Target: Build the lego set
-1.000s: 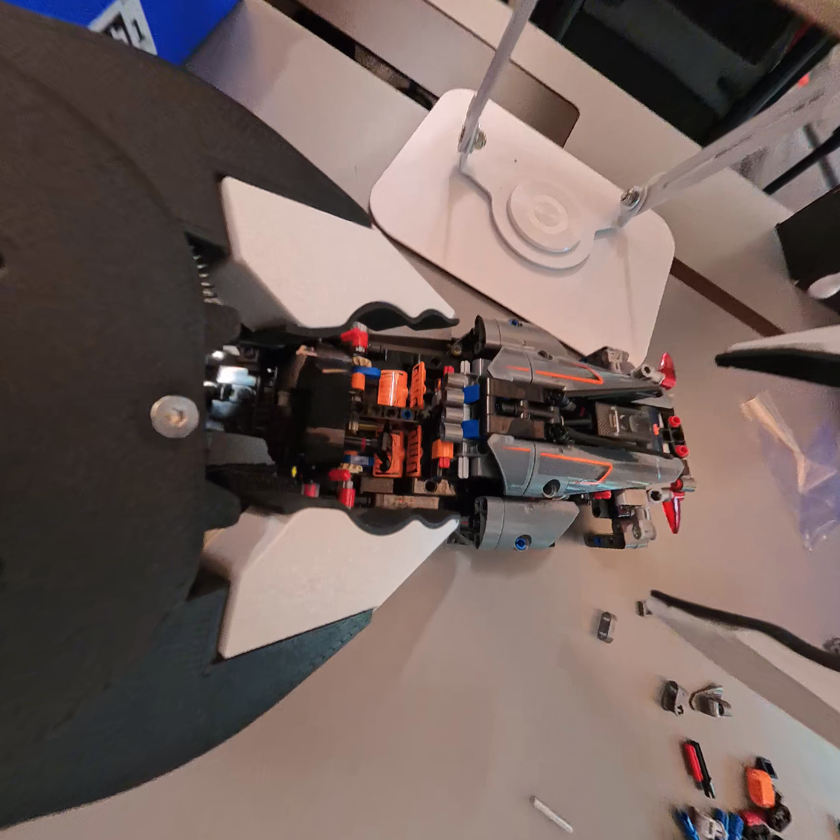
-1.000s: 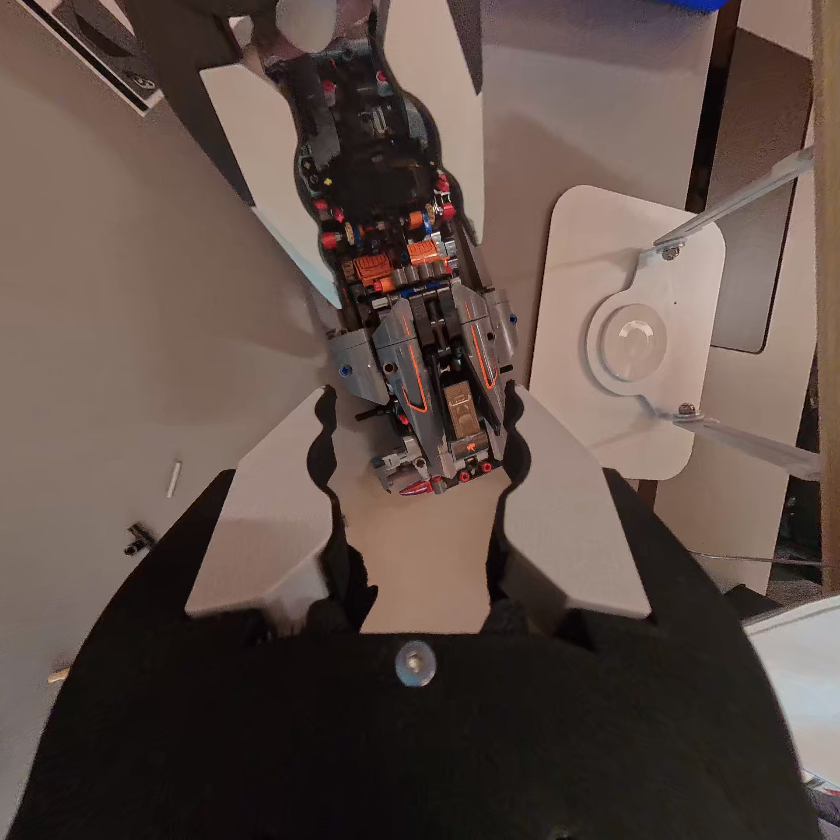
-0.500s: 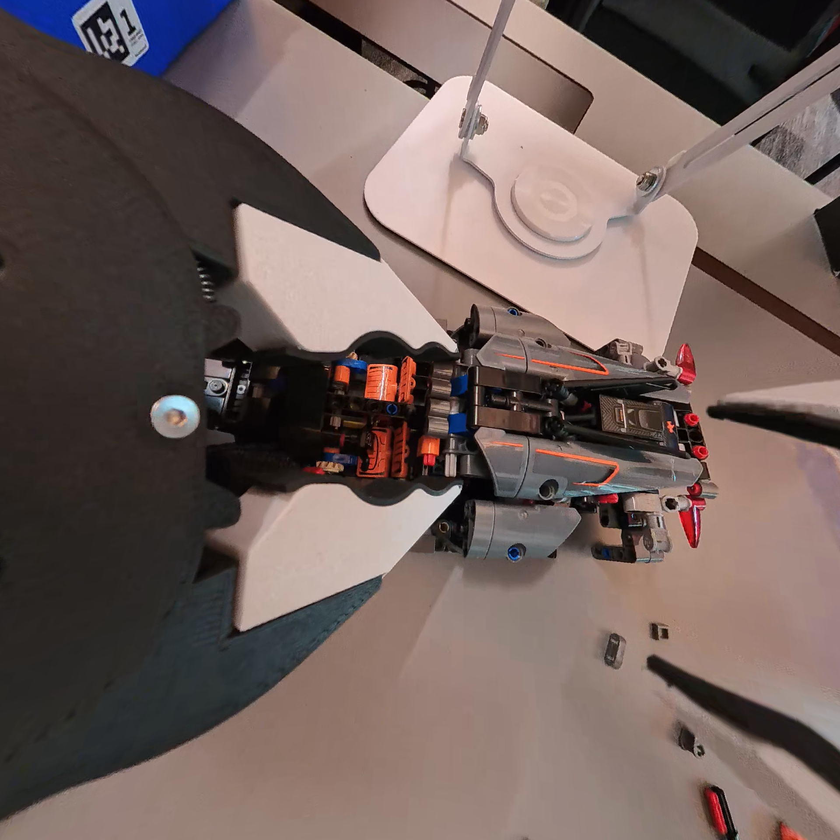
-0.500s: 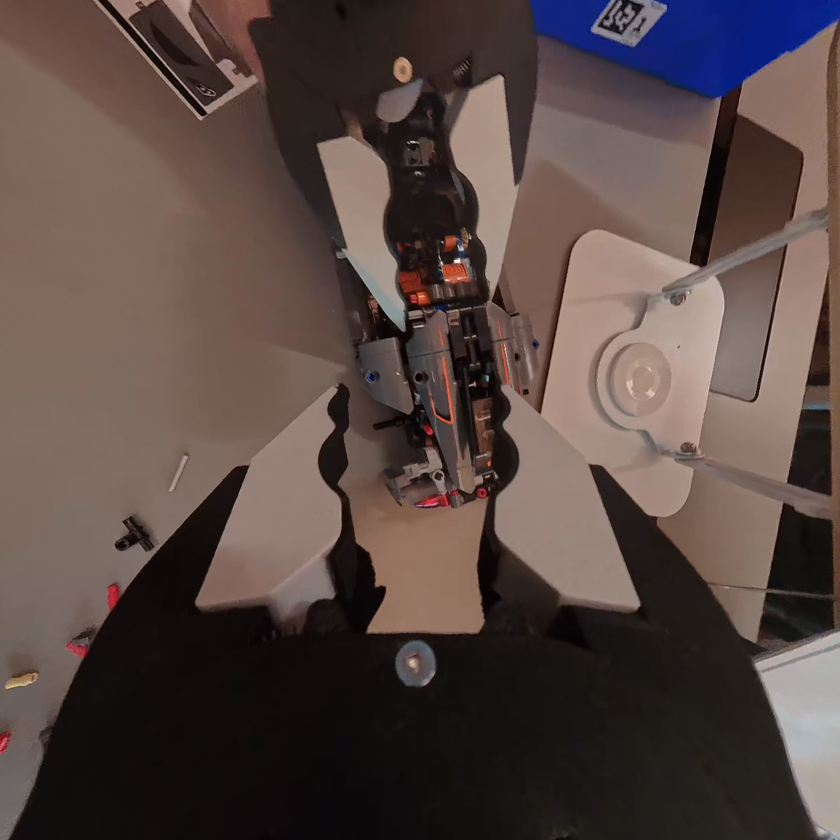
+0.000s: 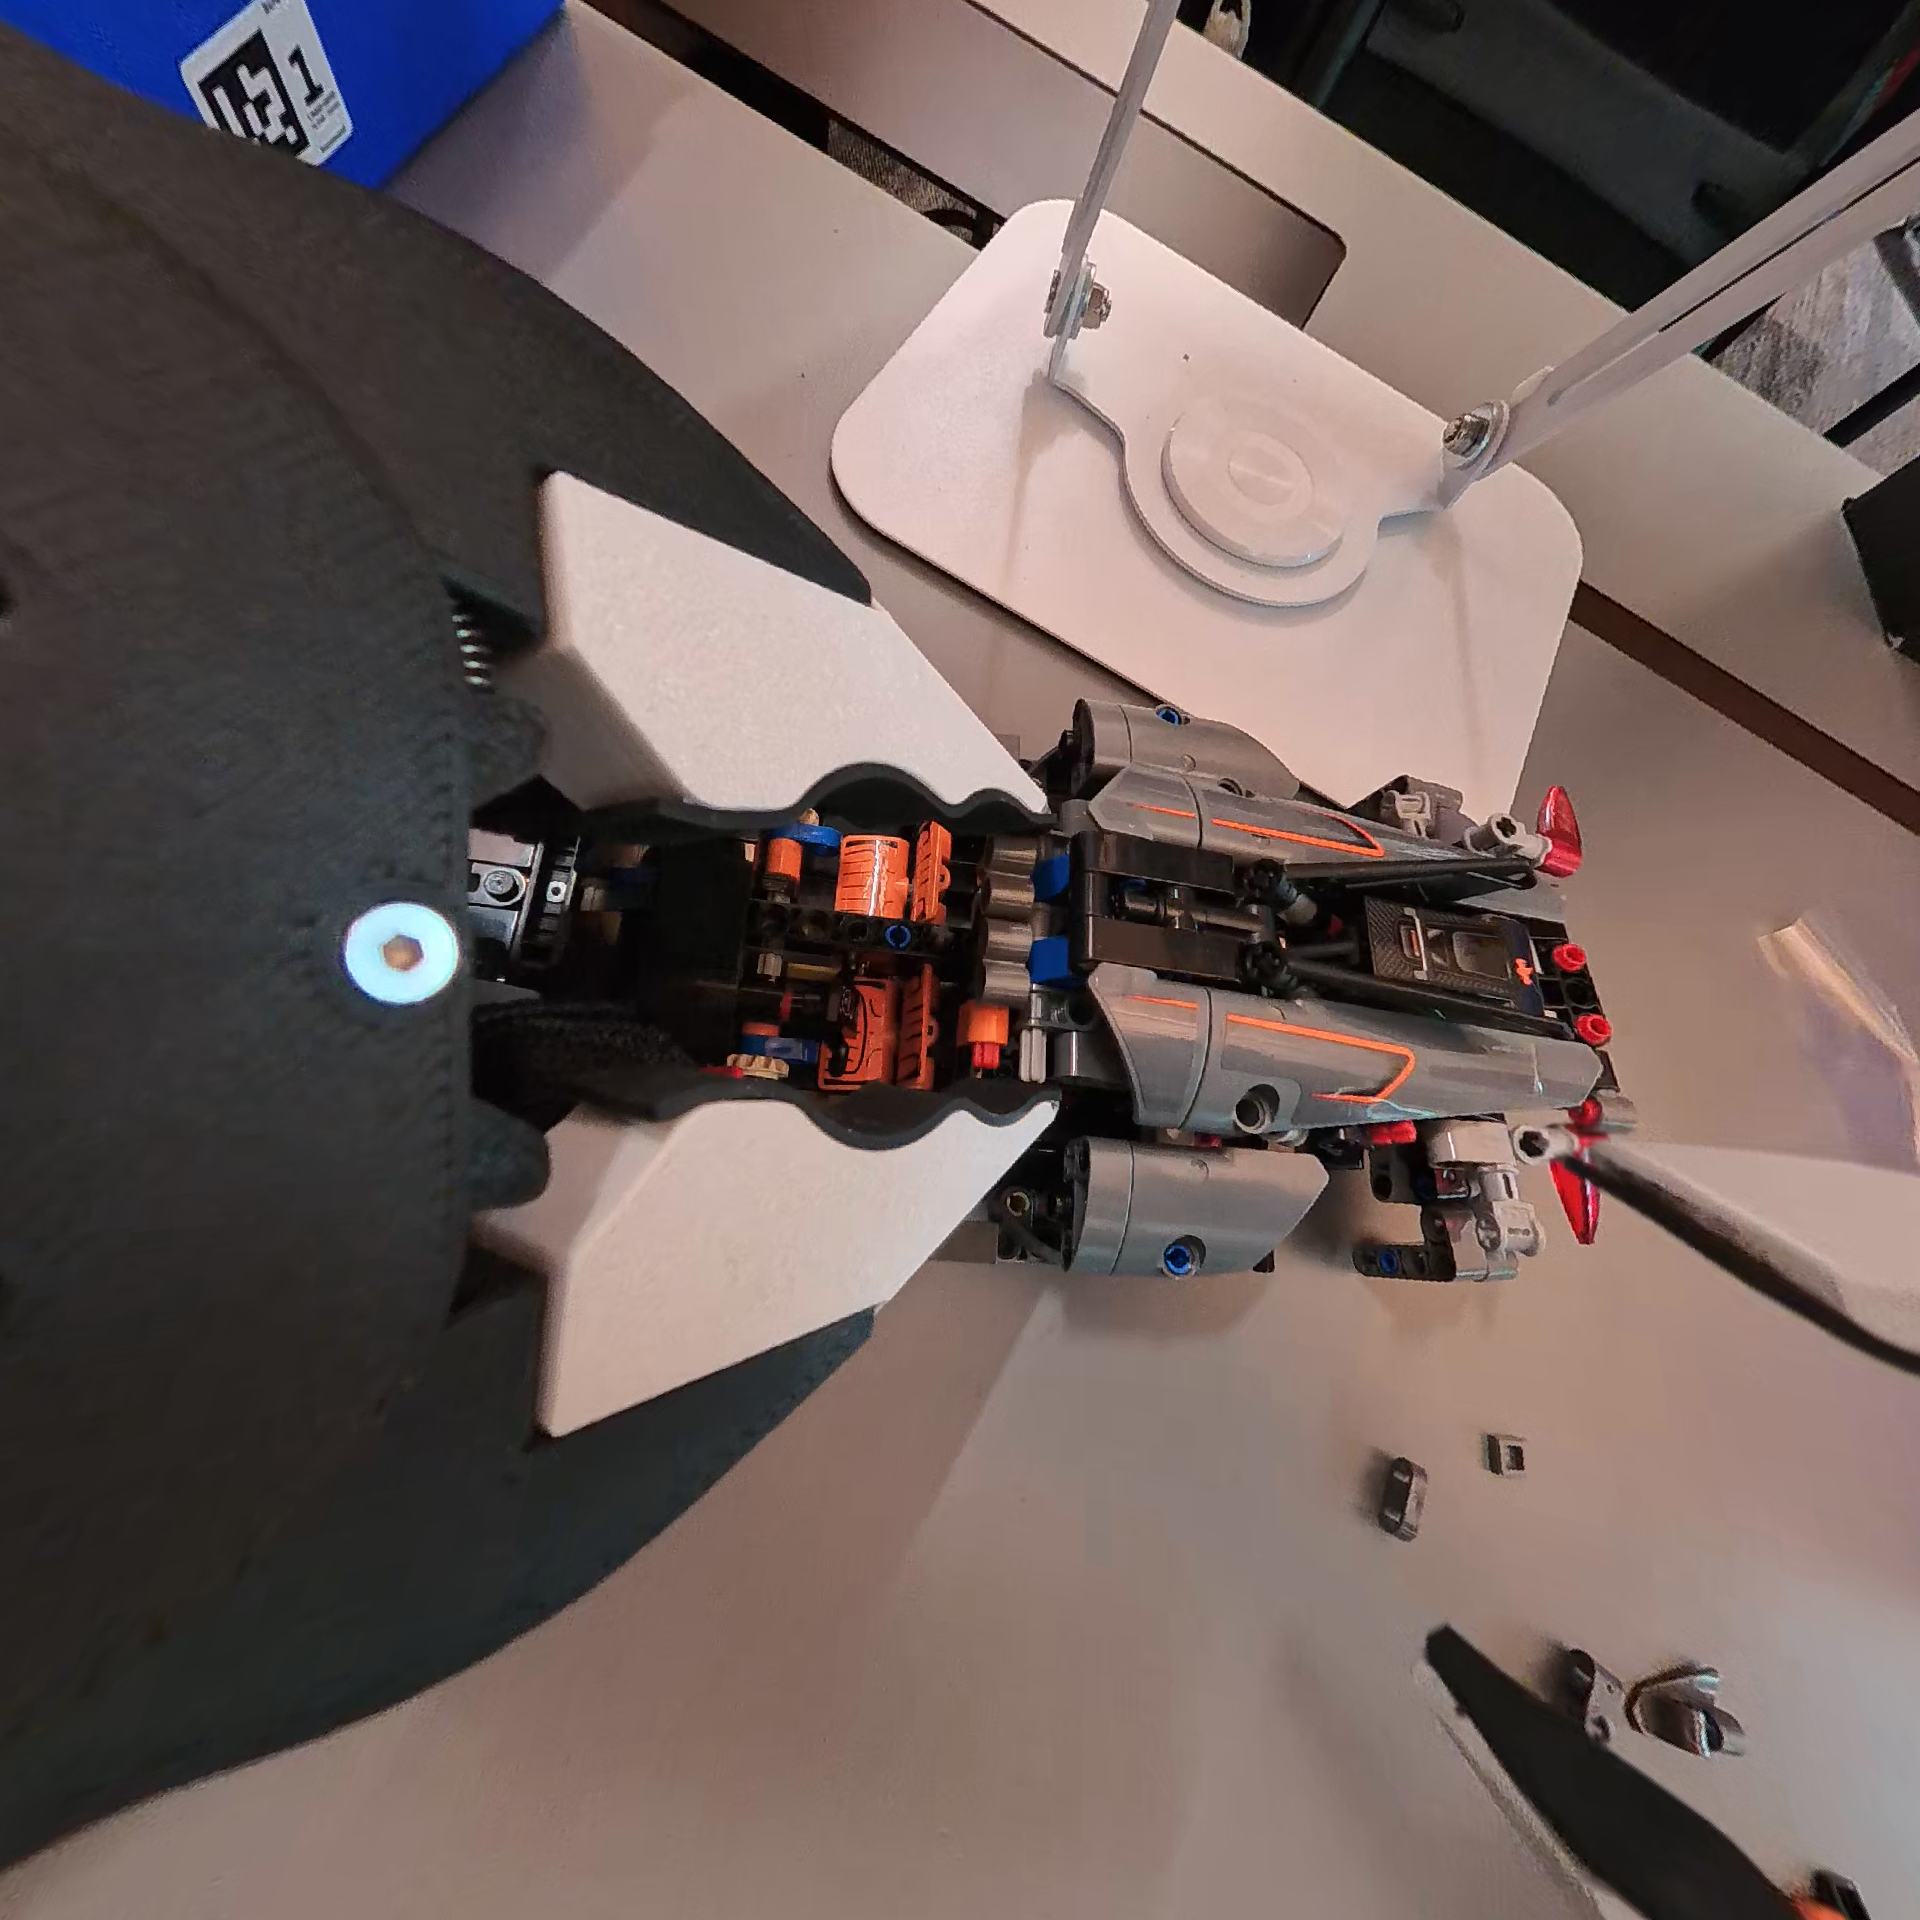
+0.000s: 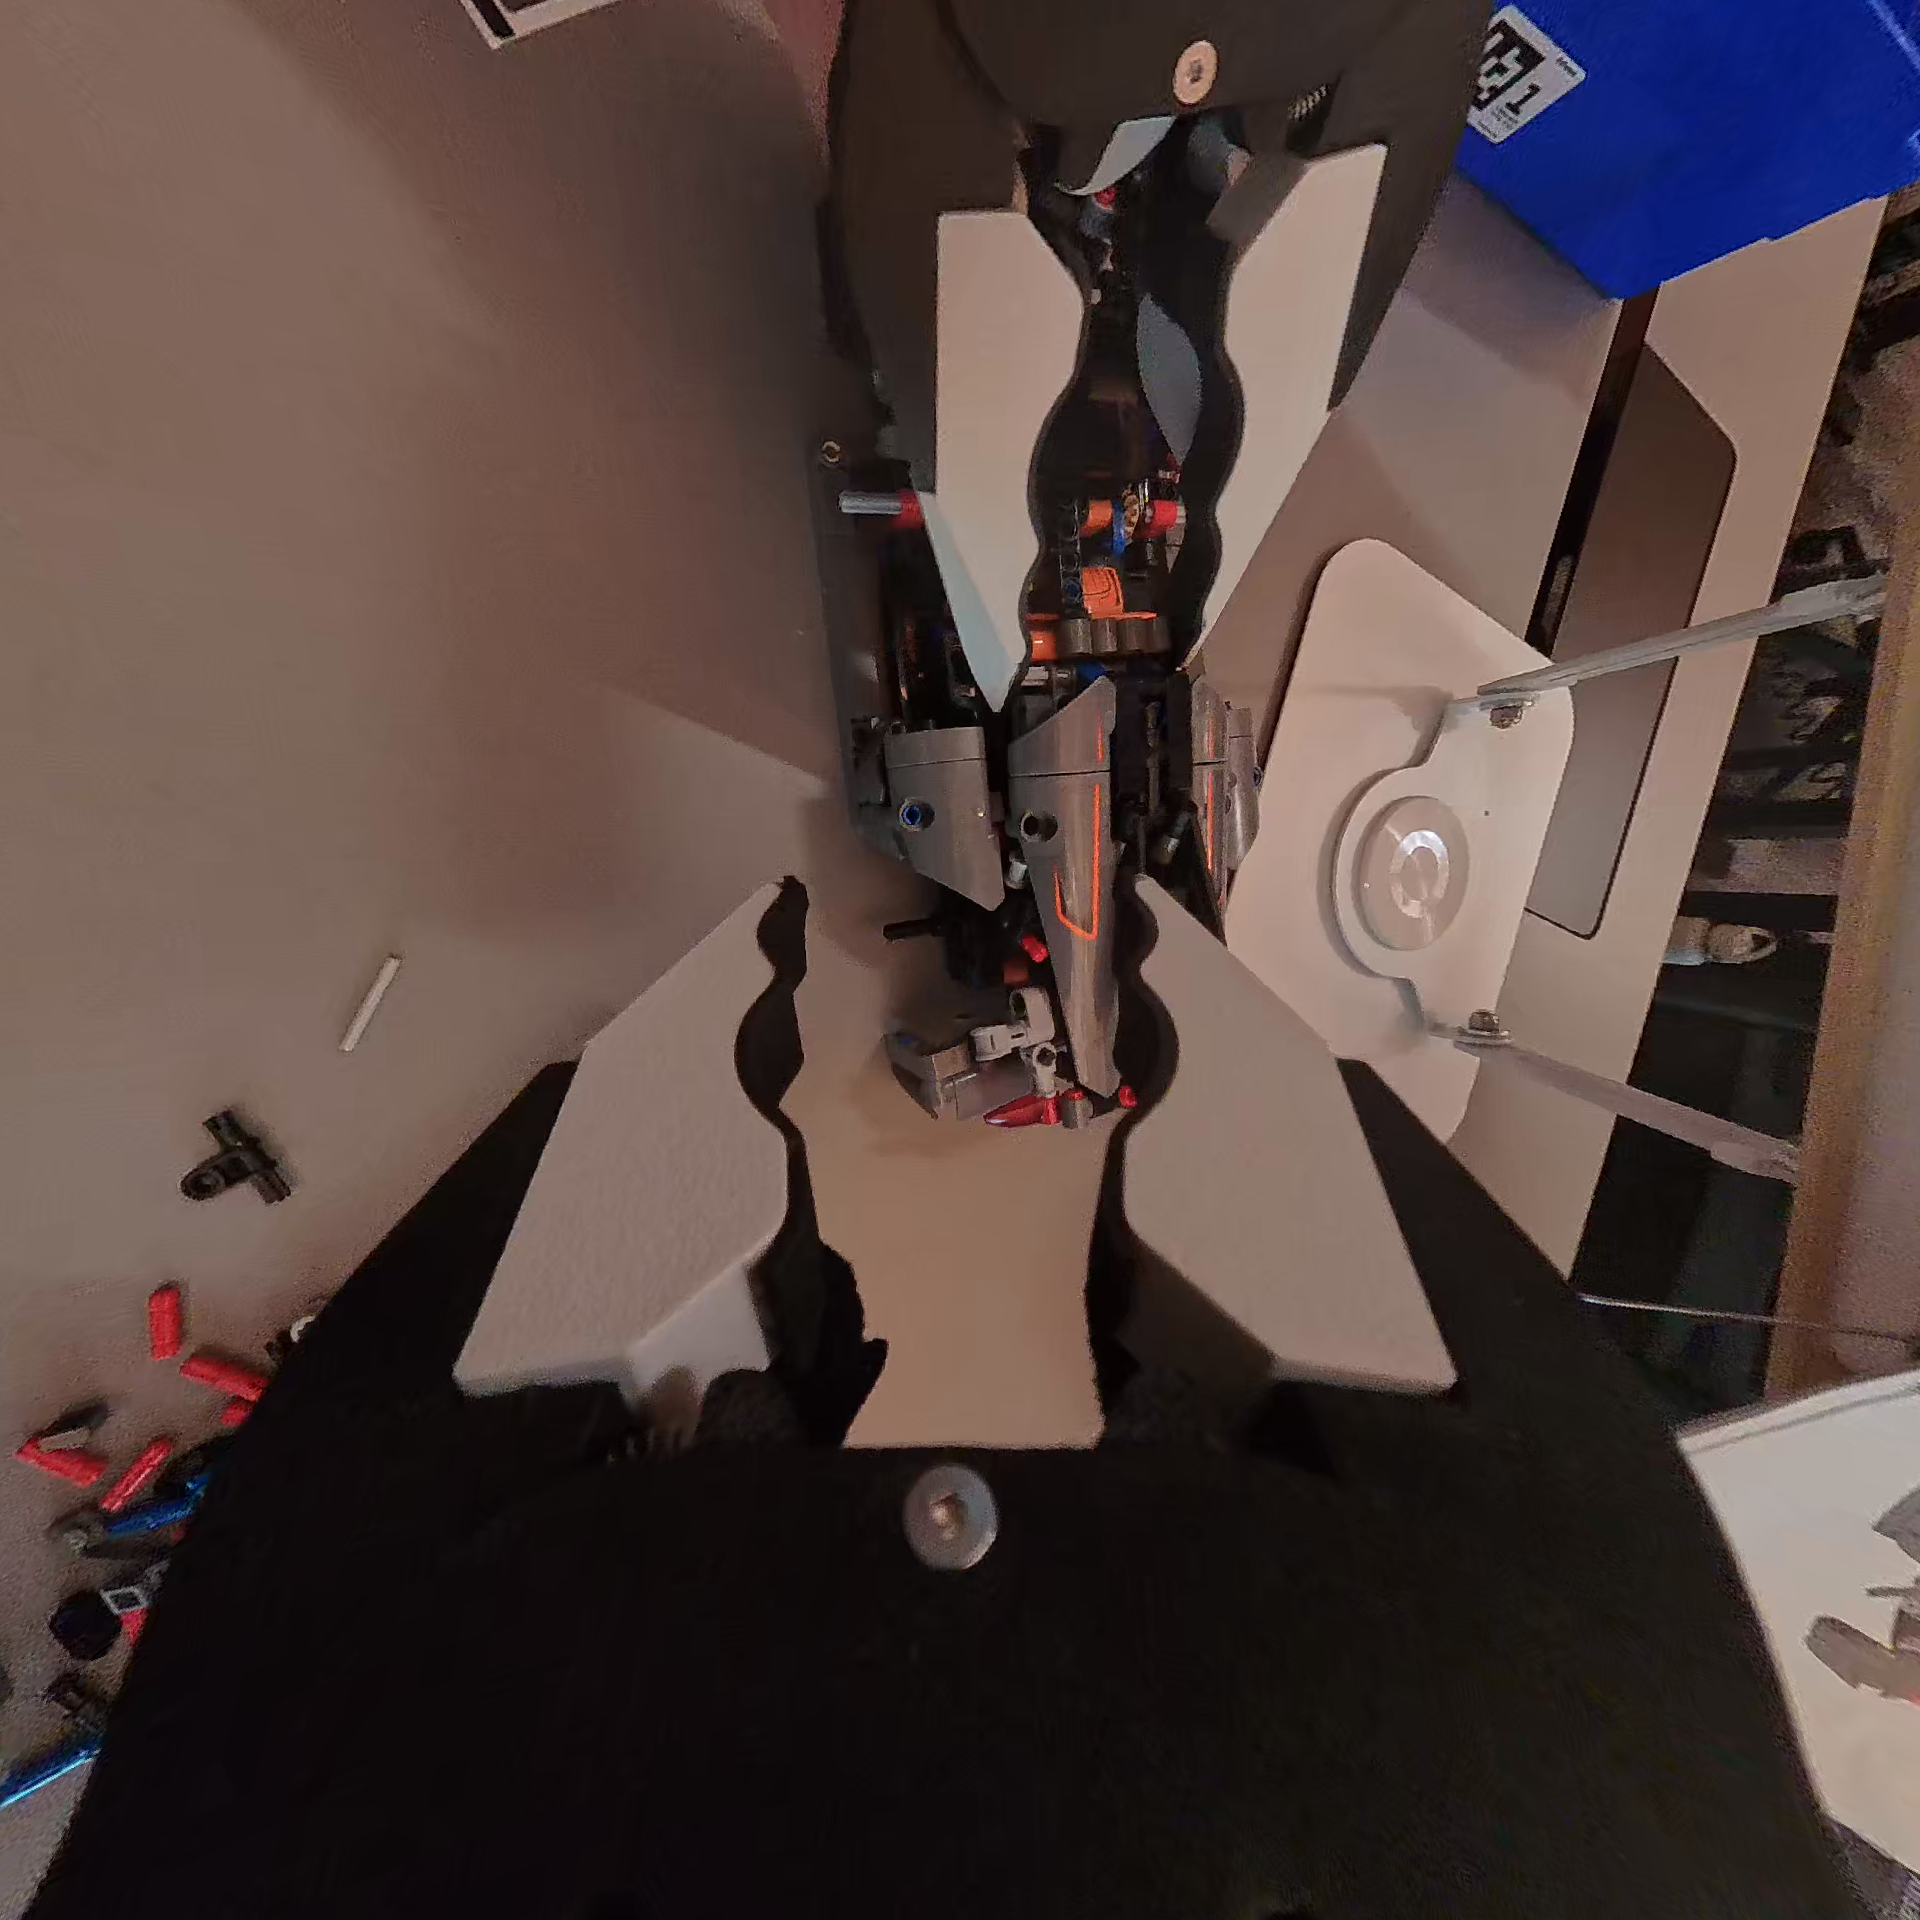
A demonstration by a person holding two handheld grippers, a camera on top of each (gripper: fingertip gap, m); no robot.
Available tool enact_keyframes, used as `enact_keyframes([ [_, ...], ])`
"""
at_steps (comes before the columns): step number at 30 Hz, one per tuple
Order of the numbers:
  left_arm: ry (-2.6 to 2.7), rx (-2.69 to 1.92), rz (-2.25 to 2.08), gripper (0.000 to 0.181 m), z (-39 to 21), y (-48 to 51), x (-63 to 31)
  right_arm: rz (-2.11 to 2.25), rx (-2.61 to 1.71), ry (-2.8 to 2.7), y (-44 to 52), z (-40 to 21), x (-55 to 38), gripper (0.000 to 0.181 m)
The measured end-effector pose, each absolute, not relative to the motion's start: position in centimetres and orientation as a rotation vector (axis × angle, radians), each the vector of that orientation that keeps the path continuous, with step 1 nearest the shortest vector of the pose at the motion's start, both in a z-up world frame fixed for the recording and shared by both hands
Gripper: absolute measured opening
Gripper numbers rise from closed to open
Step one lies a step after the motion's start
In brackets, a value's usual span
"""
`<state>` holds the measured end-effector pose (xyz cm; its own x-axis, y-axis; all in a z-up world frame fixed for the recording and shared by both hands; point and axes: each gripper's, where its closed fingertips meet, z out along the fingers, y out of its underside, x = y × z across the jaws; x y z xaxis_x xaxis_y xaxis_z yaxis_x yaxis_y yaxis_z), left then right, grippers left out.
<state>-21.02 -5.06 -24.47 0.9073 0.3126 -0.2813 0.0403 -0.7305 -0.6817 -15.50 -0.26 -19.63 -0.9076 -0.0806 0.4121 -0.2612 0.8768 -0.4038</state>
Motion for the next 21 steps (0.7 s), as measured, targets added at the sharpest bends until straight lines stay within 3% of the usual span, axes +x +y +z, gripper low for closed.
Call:
enact_keyframes([
  [21,-0.241,-2.368,0.496,0.042,-24.4,-4.9,-21.2,0.522,0.362,-2.559,1.5,-19.3,-13.7,0.058],
])
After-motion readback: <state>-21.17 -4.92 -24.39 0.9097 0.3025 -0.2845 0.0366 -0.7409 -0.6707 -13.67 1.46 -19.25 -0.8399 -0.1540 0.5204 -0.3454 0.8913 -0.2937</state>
